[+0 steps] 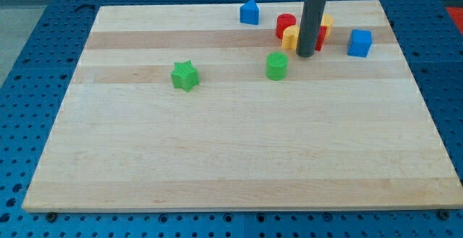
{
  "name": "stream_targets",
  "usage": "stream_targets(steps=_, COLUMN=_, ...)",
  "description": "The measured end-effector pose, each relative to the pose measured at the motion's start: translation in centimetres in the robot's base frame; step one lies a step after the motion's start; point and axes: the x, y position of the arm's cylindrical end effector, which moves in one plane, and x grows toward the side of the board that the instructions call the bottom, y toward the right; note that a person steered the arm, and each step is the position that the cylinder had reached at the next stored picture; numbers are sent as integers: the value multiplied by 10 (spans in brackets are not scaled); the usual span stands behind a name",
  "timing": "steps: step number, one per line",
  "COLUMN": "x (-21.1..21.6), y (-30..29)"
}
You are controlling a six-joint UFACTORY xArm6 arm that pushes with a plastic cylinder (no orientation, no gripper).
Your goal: Push the green circle up a bit
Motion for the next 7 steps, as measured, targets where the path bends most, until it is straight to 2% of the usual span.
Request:
stream_targets(steps=3, x=54, y=-20)
stream_targets(steps=7, x=62, y=-59)
